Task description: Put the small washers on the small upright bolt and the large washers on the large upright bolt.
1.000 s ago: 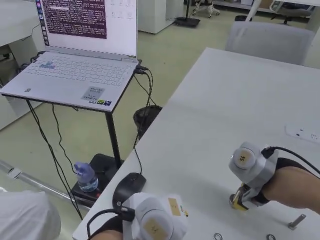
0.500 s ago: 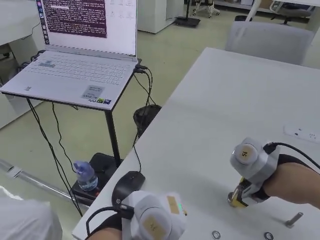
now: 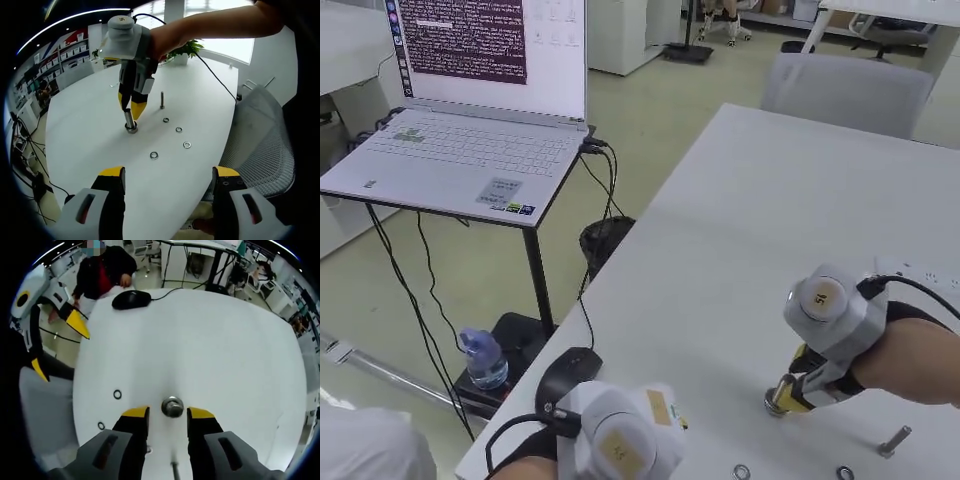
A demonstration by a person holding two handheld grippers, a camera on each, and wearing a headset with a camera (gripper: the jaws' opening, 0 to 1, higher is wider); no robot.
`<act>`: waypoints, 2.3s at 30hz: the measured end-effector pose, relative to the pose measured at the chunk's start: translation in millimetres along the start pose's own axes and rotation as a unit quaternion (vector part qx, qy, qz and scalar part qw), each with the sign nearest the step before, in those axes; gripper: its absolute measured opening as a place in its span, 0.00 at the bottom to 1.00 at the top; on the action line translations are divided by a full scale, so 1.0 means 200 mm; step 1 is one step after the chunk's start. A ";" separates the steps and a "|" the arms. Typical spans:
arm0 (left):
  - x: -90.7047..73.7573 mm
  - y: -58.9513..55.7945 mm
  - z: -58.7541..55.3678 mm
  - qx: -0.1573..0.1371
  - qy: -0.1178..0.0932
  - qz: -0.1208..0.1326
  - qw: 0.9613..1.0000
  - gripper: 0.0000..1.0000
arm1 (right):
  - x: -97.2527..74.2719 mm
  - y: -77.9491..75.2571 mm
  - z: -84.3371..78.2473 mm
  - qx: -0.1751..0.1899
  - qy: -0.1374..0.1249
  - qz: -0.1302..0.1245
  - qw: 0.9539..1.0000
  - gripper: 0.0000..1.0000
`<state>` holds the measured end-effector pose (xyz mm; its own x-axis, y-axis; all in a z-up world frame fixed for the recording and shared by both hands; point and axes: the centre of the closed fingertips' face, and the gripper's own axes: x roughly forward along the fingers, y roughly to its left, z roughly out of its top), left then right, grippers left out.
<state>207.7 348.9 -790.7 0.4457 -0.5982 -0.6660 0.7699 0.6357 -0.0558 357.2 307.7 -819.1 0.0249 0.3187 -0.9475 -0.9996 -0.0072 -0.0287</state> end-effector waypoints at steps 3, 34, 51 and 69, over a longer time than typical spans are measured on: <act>-0.01 0.00 -0.01 -0.002 0.001 0.003 1.000 0.70 | -0.02 0.01 0.02 -0.004 -0.007 -0.001 1.000 0.31; -0.03 -0.01 -0.01 -0.002 -0.002 0.011 1.000 0.71 | -0.01 0.36 0.05 -0.066 -0.019 0.025 0.997 0.30; -0.02 -0.04 -0.01 0.004 -0.001 0.006 1.000 0.71 | 0.15 0.45 0.01 -0.092 -0.029 0.045 0.994 0.29; -0.03 -0.04 -0.05 -0.004 0.000 0.003 1.000 0.70 | 0.30 0.47 -0.03 -0.105 -0.007 0.047 0.993 0.24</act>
<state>194.1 352.7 -794.0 0.4505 -0.5943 -0.6662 0.7631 0.6437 -0.0582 264.3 320.8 -881.4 -0.0702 0.3200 -0.9448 -0.9719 -0.2354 -0.0076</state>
